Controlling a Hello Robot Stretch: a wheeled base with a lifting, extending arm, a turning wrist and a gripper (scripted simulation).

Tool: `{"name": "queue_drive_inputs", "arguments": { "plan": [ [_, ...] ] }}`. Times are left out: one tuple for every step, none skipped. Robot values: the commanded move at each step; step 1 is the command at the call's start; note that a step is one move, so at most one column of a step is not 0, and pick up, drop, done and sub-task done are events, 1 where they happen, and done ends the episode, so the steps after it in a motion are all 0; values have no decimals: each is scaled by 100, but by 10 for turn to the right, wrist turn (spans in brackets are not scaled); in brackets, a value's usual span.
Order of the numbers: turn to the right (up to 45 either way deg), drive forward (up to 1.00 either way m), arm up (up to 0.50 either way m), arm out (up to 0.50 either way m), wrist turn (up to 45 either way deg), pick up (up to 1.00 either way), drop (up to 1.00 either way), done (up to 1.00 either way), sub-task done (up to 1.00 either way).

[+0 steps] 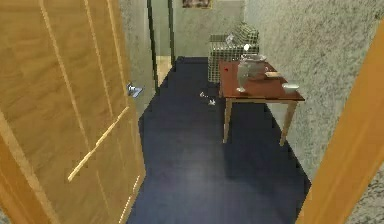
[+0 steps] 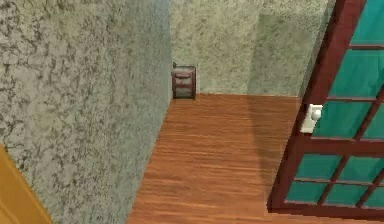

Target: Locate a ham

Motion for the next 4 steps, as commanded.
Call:
{"name": "queue_drive_inputs", "arguments": {
  "plan": [
    [0, 100, 0, 0, 0, 0, 0, 0, 0],
    [0, 65, 0, 0, 0, 0, 0, 0, 0],
    [-60, 0, 0, 0, 0, 0, 0, 0, 0],
    [0, 100, 0, 0, 0, 0, 0, 0, 0]
  ]
}}
